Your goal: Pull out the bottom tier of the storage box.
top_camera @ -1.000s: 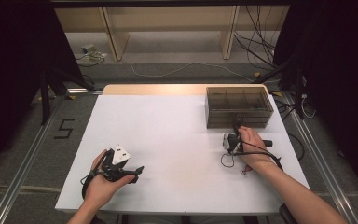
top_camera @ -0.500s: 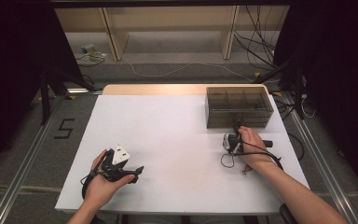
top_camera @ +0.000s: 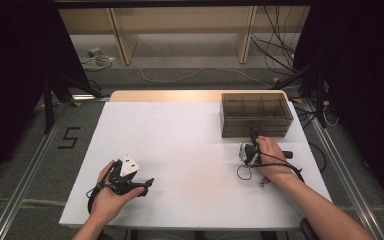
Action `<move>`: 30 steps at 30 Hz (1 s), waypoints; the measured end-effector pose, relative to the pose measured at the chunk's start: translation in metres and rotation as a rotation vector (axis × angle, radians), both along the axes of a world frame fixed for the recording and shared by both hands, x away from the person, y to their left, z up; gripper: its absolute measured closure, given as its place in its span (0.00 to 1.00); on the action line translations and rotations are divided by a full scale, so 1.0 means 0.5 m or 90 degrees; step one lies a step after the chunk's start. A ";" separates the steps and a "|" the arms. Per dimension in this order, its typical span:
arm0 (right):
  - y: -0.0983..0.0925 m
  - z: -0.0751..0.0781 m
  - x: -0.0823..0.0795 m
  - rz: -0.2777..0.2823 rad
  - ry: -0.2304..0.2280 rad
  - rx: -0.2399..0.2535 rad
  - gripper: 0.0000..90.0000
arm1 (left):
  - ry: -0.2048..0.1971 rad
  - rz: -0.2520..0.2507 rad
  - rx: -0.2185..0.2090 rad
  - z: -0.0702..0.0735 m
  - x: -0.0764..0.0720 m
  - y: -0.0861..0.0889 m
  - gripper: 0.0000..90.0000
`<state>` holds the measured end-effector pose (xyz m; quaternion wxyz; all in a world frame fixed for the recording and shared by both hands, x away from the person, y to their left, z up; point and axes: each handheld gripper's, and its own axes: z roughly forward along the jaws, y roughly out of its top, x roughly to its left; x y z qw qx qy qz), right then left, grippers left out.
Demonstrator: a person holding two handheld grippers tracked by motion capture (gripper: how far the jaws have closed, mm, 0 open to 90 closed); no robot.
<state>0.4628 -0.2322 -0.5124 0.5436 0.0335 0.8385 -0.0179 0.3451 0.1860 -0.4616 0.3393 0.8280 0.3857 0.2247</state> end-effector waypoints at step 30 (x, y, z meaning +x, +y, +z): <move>-0.001 0.002 -0.012 0.010 -0.001 -0.005 0.90 | -0.001 0.003 -0.002 0.000 0.000 0.001 0.23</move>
